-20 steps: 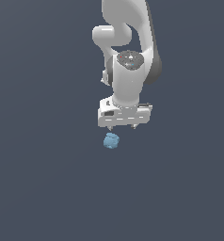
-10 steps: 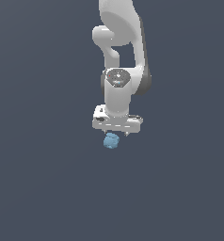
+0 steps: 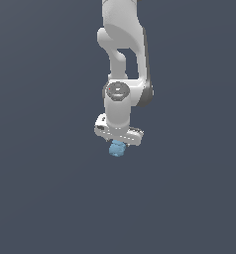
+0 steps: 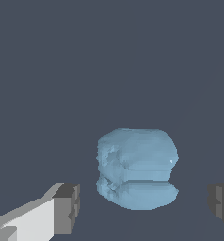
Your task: Pick up the object and move it to a goal position.
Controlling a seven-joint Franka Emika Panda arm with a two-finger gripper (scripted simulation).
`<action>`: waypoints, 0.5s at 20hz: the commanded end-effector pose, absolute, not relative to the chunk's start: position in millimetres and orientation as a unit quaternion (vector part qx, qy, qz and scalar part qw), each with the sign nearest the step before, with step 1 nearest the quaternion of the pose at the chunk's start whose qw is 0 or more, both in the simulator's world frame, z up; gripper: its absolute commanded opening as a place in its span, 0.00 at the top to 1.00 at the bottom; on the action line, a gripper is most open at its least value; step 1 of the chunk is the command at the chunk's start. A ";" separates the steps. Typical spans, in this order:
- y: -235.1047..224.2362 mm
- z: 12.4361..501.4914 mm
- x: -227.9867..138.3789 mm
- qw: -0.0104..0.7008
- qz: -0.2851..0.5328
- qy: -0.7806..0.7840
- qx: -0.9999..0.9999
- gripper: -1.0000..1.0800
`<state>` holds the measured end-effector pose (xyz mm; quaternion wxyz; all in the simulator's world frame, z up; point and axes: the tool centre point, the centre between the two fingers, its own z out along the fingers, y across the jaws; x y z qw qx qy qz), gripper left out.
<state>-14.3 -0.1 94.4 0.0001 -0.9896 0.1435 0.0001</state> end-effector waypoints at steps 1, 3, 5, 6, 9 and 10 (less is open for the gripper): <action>-1.6 91.9 -14.9 0.000 0.000 0.151 -0.989 0.04; -1.3 92.4 -14.8 0.000 0.000 0.148 -0.989 0.04; -1.2 91.1 -14.9 0.000 0.000 0.148 -0.989 0.04; -1.1 89.3 -14.9 0.000 0.000 0.148 -0.989 0.04; -1.4 80.2 -15.3 0.000 0.000 0.149 -0.989 0.04; -1.5 75.8 -15.4 0.000 0.000 0.149 -0.989 0.04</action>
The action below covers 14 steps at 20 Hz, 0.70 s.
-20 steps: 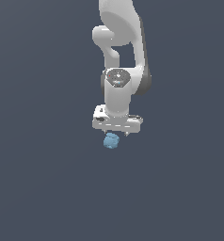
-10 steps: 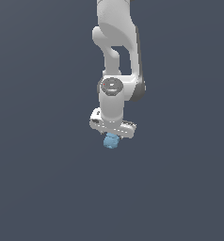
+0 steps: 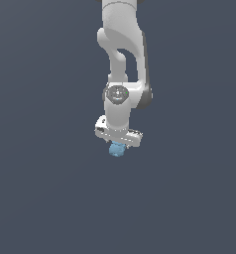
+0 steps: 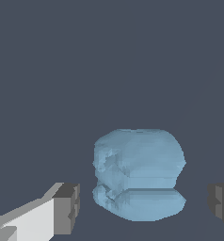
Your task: Pick up the object and move it to a goal position.
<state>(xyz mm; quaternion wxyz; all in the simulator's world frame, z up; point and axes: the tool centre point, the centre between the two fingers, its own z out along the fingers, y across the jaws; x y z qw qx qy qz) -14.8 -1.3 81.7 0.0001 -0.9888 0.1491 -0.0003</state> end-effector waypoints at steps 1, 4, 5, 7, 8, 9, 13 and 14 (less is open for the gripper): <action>-1.2 70.7 -15.6 0.000 0.000 0.149 -0.989 0.04; -1.4 55.3 -16.2 0.000 0.000 0.150 -0.989 0.04; -1.8 51.4 -16.3 0.000 0.000 0.151 -0.989 0.04; -1.8 45.5 -16.1 0.000 0.000 0.151 -0.988 0.04; -1.7 43.7 -15.8 0.000 0.000 0.151 -0.988 0.04; -1.6 42.4 -15.5 0.000 0.000 0.151 -0.988 0.04; -1.6 41.6 -15.2 0.000 0.000 0.151 -0.988 1.00; -1.6 41.6 -15.2 0.000 0.000 0.151 -0.988 1.00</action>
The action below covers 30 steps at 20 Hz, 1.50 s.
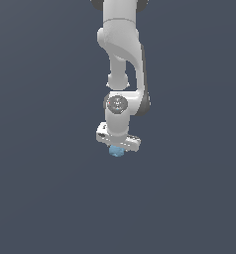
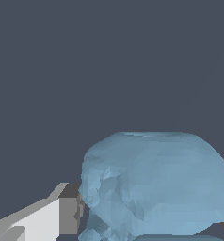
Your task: Pick up the object and move it to a goal position.
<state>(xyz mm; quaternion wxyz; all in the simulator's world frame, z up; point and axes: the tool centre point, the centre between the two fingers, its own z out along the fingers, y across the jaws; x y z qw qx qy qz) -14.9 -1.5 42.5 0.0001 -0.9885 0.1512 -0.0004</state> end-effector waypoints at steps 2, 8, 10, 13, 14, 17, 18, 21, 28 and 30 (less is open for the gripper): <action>-1.6 41.6 -15.2 0.000 0.000 0.151 -0.988 1.00; -1.7 42.4 -14.6 0.000 -0.001 0.151 -0.988 1.00; -1.5 43.6 -14.6 0.000 -0.001 0.151 -0.988 1.00; -0.4 50.0 -14.3 0.000 -0.001 0.151 -0.988 1.00; 0.1 53.4 -14.2 0.000 -0.001 0.151 -0.988 1.00; 2.4 67.5 -13.6 0.000 -0.001 0.151 -0.988 1.00; 3.4 73.6 -13.3 0.000 -0.001 0.151 -0.988 1.00; 6.9 95.3 -12.2 0.000 -0.001 0.151 -0.988 1.00; 17.7 163.9 -8.3 0.000 -0.001 0.151 -0.988 1.00; 20.9 184.1 -6.7 0.000 0.000 0.152 -0.988 1.00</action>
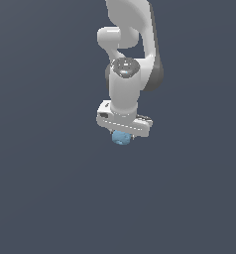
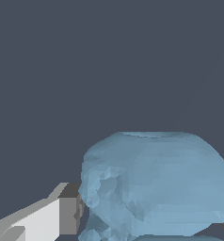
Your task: Pick up the object and move it to a goal position.
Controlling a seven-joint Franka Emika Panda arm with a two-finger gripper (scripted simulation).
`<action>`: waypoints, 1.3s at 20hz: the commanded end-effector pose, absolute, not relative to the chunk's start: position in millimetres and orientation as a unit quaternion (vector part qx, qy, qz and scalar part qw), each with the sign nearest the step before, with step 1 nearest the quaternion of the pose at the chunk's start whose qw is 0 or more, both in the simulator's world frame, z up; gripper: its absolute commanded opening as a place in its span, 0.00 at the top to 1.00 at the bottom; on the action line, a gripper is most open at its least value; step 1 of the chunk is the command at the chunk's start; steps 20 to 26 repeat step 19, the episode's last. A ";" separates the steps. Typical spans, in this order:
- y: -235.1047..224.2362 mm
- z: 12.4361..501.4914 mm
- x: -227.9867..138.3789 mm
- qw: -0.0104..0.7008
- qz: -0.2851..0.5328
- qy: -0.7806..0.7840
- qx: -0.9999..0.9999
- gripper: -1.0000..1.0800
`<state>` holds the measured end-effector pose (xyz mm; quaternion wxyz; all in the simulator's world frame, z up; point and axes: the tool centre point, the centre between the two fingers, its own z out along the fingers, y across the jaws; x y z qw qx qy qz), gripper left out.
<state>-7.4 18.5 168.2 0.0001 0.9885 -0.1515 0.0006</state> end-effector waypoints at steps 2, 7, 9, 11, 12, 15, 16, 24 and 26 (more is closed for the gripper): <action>23.9 202.6 -5.4 0.000 0.000 -0.152 0.988 1.00; 29.8 239.2 -1.7 0.000 0.000 -0.152 0.988 1.00; 31.5 249.7 -0.5 0.000 0.000 -0.152 0.988 1.00; 32.9 257.7 0.6 0.000 0.000 -0.151 0.988 1.00; 33.5 261.0 1.0 0.000 0.000 -0.151 0.988 1.00; 34.6 267.2 2.2 0.000 0.000 -0.151 0.988 1.00; 34.7 268.2 2.5 0.000 0.000 -0.151 0.988 1.00; 34.8 268.0 3.3 0.000 0.000 -0.151 0.988 1.00; 34.8 268.0 3.3 0.000 0.000 -0.151 0.988 1.00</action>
